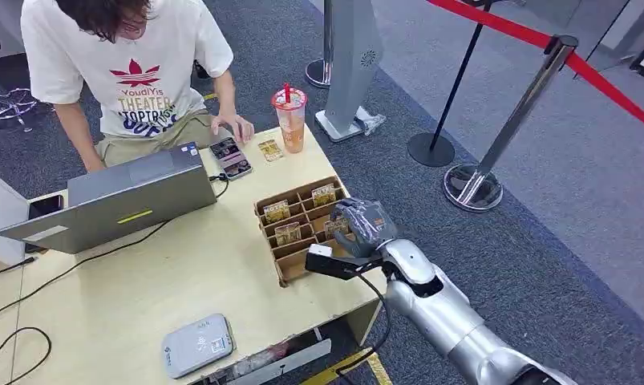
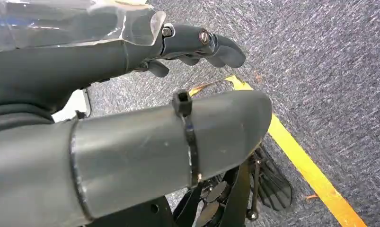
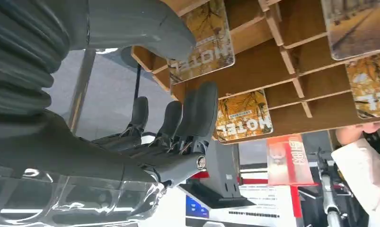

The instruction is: Pass the card to the sensor for recognition and then transmit it.

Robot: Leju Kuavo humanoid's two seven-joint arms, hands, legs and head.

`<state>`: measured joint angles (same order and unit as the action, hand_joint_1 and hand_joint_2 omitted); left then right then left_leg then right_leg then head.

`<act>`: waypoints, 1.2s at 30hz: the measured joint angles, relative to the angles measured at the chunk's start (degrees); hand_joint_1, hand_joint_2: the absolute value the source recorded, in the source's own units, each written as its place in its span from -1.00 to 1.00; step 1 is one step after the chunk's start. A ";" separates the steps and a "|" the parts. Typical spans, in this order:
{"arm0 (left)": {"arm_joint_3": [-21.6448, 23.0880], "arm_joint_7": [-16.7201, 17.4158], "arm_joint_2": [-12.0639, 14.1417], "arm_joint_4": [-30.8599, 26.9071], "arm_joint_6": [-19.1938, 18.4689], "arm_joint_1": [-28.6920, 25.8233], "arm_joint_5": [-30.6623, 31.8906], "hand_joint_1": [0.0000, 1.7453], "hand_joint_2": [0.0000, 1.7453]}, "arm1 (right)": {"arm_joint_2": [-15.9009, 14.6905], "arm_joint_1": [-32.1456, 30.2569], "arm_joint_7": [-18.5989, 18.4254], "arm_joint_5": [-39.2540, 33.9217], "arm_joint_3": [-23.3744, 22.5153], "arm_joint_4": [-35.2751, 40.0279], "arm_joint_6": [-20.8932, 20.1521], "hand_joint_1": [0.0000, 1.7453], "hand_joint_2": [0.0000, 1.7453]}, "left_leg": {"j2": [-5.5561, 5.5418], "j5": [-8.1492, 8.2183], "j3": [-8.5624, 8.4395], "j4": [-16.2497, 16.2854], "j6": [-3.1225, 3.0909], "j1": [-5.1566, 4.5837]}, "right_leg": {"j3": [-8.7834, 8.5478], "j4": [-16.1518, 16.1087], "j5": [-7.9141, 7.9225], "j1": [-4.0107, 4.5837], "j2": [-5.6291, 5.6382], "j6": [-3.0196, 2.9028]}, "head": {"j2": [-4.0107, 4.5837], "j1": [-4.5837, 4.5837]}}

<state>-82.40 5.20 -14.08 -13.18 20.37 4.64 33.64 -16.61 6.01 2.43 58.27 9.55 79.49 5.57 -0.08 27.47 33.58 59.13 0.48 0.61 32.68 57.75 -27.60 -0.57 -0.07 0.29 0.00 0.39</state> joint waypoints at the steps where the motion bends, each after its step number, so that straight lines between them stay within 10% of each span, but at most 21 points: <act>1: 0.04 0.00 0.00 0.00 -0.02 -0.02 0.00 -1.00 -1.00 | -0.15 0.07 0.00 0.00 -0.02 -0.22 0.00 0.10 1.00 | 0.00 0.00 0.00 0.00 0.00 0.00 | 0.00 0.00 0.00 0.00 0.00 0.00 | 0.00 0.00; 36: 1.27 -0.20 0.94 0.00 -1.68 -0.24 0.83 -1.00 -1.00 | -1.62 -0.45 -1.33 -0.59 -0.39 0.22 -0.17 0.12 1.00 | 0.00 0.00 -0.01 0.00 0.00 -0.01 | 0.00 0.00 0.00 0.00 0.00 0.00 | 0.00 0.00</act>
<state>-81.13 5.01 -13.14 -13.18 18.69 4.40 34.47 -18.23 5.56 1.09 57.68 9.16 79.71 5.40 -0.07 27.47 33.57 59.14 0.48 0.60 32.68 57.74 -27.60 -0.57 -0.07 0.29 0.00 0.39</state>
